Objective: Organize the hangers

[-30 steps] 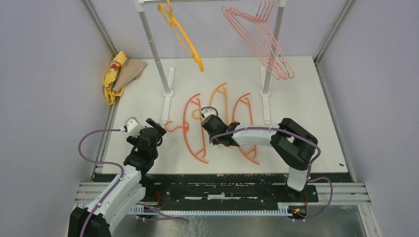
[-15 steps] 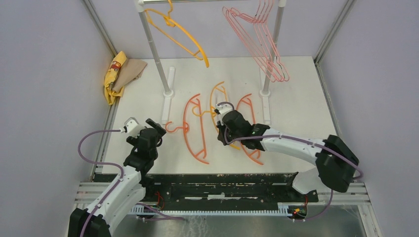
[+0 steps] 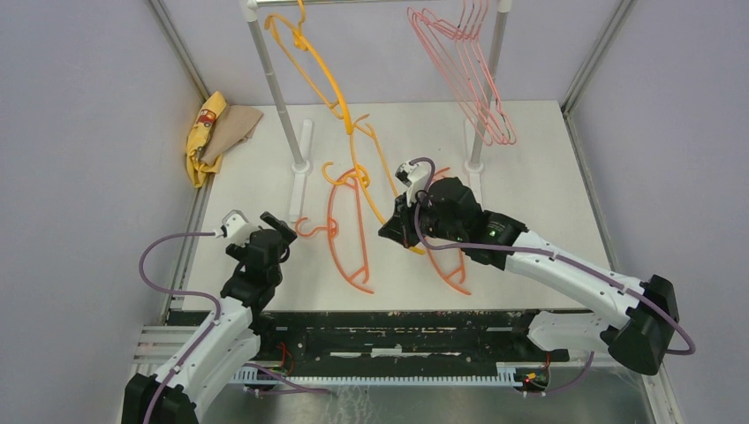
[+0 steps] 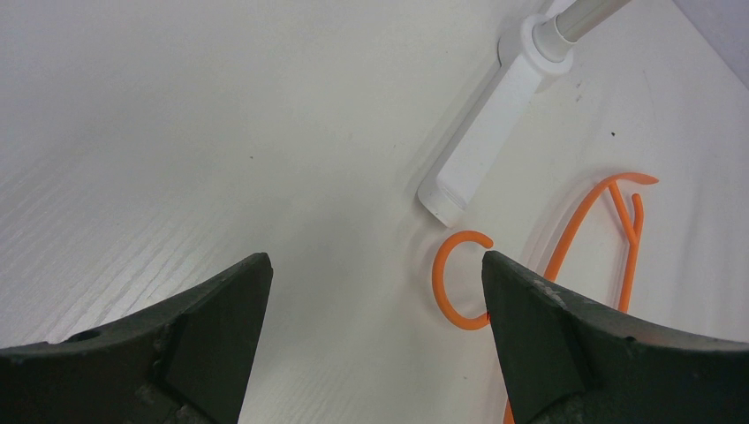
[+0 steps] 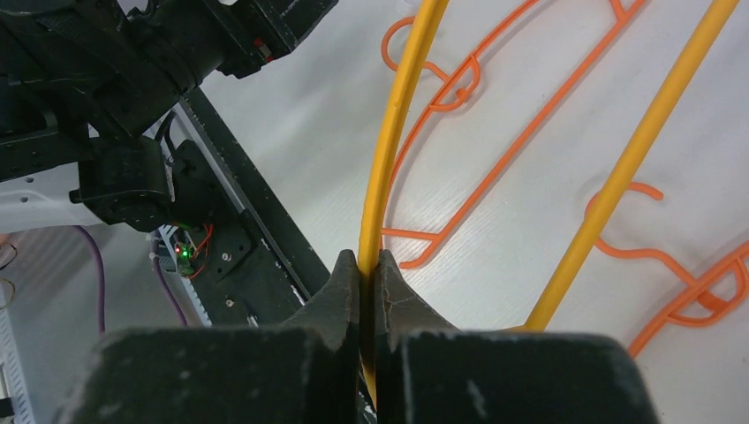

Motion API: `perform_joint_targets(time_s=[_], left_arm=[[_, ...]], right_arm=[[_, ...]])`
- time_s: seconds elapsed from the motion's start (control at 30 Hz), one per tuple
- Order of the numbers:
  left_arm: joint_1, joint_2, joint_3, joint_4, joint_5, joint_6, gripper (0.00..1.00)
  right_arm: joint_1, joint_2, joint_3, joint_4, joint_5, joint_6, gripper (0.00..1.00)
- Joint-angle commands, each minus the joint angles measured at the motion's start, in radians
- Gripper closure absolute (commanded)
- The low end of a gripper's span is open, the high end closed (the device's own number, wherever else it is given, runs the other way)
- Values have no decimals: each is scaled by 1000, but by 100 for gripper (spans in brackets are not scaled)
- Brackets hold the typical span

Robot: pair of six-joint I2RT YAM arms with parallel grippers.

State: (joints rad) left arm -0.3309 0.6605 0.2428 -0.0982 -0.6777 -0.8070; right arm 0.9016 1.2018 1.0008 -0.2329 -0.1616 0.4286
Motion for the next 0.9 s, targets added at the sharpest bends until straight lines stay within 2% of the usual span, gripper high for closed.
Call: perform_joint_targets(time_s=[0.0, 0.57, 0.73, 0.87], left_arm=[[5, -24, 27, 16, -9, 70, 5], [6, -28, 35, 8, 9, 54, 5], [6, -30, 47, 6, 7, 57, 5], [5, -30, 65, 7, 0, 61, 5]], right_arm=[[-31, -78, 22, -2, -8, 23, 99], [-108, -234, 169, -124, -35, 43, 100], [-114, -186, 221, -73, -70, 69, 99], [-123, -97, 322, -25, -91, 81, 99]])
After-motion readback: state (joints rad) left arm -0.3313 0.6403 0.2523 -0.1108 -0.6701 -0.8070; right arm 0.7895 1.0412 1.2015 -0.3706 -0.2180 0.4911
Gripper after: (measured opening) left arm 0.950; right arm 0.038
